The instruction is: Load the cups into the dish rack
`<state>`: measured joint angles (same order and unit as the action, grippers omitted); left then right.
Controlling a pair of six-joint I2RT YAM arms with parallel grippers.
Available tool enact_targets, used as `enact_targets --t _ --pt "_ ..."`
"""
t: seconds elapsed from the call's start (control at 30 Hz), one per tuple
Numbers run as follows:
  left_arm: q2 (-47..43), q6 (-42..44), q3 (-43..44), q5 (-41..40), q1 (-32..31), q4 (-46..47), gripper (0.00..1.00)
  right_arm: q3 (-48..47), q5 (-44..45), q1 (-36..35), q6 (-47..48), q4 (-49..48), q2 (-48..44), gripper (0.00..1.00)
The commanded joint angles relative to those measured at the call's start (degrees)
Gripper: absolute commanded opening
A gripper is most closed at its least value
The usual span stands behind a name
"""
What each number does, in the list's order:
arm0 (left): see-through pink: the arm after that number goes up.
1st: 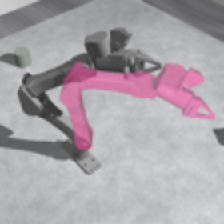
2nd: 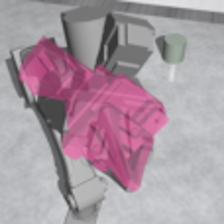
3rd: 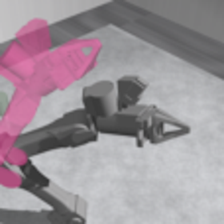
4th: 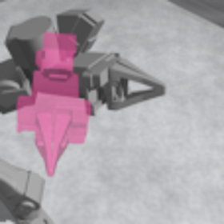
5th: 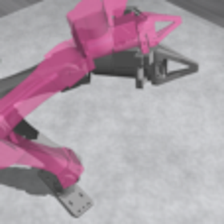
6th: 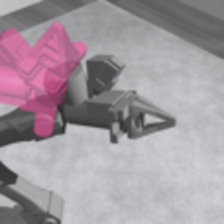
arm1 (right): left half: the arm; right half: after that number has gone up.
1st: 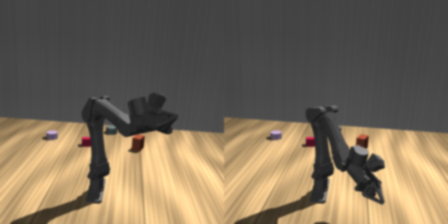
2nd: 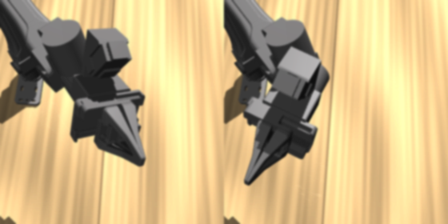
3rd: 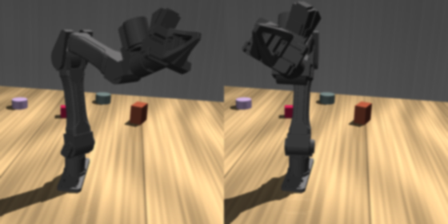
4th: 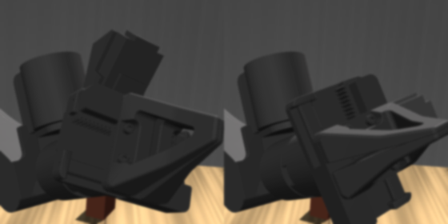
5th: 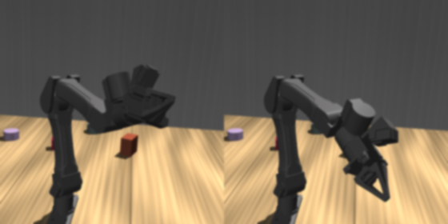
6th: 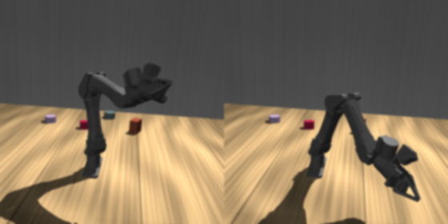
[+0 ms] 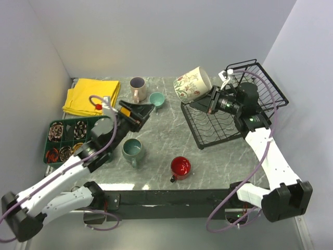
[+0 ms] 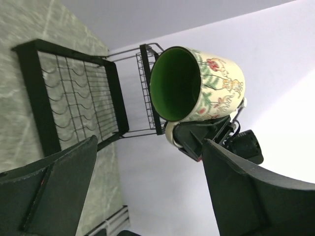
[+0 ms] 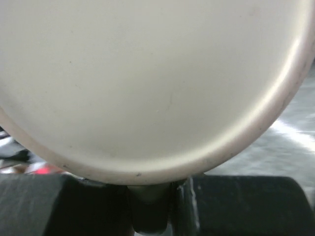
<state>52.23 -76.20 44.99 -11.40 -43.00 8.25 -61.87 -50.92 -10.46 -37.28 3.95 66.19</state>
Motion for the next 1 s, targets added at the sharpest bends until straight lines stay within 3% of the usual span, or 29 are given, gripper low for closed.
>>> enact_targets --t 0.0,0.2,0.5,0.97 --pt "-7.5 6.4 -2.1 -4.2 -0.2 -7.3 0.92 -0.5 12.2 0.3 16.6 -1.7 -5.9 0.0" --pt "-15.8 10.1 -4.5 -4.6 -0.1 -11.1 0.93 3.7 22.0 0.1 24.8 -3.4 -7.1 0.0" --pt "-19.7 10.6 -7.3 -4.9 -0.2 -12.6 0.93 10.5 37.3 -1.9 34.7 -9.2 -6.1 0.0" --pt "-19.3 11.3 -8.0 -4.2 -0.1 -12.4 0.93 16.2 46.4 -4.1 43.8 -20.8 1.8 0.0"
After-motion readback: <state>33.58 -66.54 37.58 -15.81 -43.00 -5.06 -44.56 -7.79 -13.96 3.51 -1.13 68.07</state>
